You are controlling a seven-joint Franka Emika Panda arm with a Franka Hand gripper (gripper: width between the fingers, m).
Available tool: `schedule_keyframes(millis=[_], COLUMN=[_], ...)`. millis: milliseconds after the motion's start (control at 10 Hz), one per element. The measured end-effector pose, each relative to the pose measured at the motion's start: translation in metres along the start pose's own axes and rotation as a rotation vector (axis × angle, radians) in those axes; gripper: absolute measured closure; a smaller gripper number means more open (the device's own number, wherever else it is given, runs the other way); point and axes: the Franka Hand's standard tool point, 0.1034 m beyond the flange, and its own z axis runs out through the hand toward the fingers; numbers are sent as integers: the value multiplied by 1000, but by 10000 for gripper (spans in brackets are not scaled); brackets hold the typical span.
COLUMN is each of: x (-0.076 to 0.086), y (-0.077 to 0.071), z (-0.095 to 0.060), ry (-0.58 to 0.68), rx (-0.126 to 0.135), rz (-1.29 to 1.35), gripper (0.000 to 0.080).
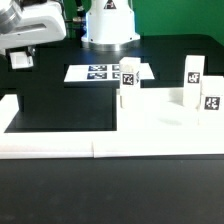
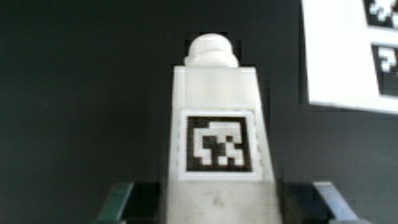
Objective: Assemble square table
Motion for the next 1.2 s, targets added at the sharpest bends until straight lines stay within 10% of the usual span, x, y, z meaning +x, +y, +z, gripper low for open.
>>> schedule_keyframes(millis=[100, 400, 1000, 1200], x=[3, 17, 39, 63], y=[-18, -78, -80, -104], z=[-22, -81, -100, -114], ry=[39, 266, 710, 878], rx=[-13, 139, 11, -48], rz=[-3, 134, 169, 209], gripper=[508, 508, 507, 507])
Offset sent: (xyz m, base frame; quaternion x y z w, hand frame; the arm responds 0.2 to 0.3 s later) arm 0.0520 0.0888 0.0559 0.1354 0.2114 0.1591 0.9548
